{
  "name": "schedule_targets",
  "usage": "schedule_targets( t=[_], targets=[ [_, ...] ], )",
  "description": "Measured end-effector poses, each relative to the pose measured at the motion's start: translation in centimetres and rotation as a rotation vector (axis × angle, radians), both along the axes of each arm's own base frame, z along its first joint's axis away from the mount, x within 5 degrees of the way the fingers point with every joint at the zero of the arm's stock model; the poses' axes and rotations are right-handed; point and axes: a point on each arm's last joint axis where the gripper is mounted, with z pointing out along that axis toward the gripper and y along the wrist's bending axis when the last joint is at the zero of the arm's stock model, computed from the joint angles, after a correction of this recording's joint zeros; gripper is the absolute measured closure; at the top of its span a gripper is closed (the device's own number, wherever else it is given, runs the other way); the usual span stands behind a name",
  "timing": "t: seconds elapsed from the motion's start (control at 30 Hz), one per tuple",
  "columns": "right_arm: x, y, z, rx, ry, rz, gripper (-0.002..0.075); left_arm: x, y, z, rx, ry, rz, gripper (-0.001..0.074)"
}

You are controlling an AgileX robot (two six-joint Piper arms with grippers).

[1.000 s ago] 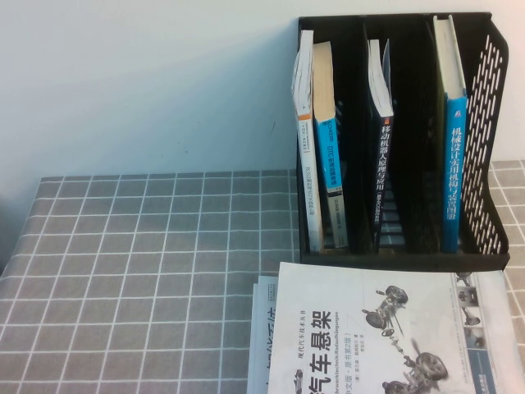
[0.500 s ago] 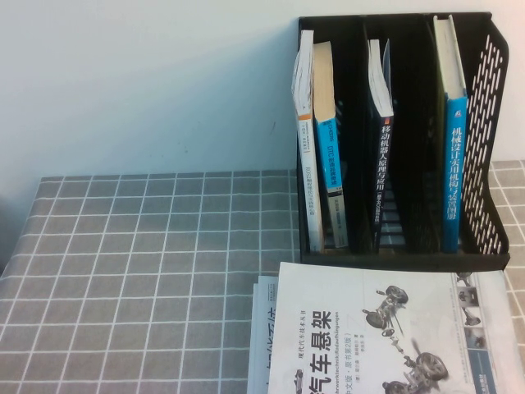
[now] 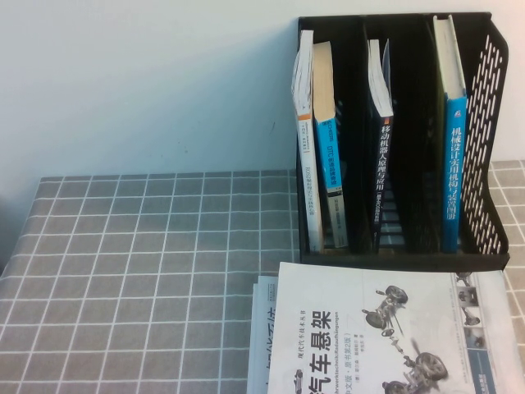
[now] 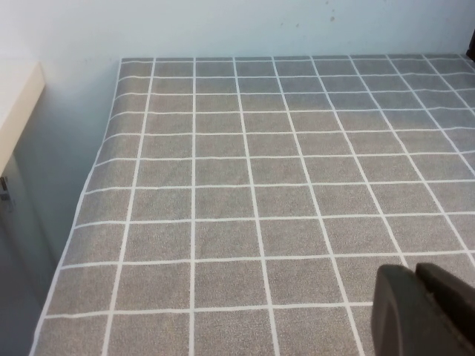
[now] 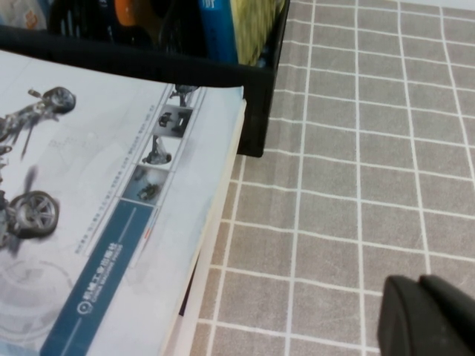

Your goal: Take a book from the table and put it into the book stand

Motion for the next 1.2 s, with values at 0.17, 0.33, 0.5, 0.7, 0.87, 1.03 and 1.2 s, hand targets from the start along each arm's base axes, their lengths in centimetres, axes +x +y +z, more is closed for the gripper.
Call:
schedule_targets(
  t=[0.17,0.33,0.5,0.7,0.87,1.03,1.2],
  targets=[
    [0.0,0.0,0.0,0.0,0.0,0.0,0.073,0.0,0.0,0.0,-0.003,0.0,0.001,0.0738],
    [-0.2,0.0,-0.7,0.004,-0.004,0.004,0.073,0.0,0.0,0.0,-0.003,0.0,0.001,0.0738],
    [-0.5,-0.5,-1.9,0.033,-0.016,-0.045,0.073,0.0,0.0,0.0,-0.003,0.001,0.001,0.0738],
    [0.0,-0.9,-2.9,0.035,-0.093,-0.104,0.073,0.0,0.0,0.0,-0.003,0.003,0.001,0.0738],
    [-0.2,-0.6,-4.7,0.18,-0.02,-0.17,0.073,0.0,0.0,0.0,-0.003,0.004,0.001,0.0738],
    [-1.0,-0.7,-4.9,0.257,-0.024,-0.18,0.073,0.0,0.0,0.0,-0.003,0.004,0.001,0.0738],
    [-1.9,-0.7,-4.3,0.206,-0.143,-0.144,0.073,0.0,0.0,0.0,-0.003,0.004,0.001,0.0738]
  ],
)
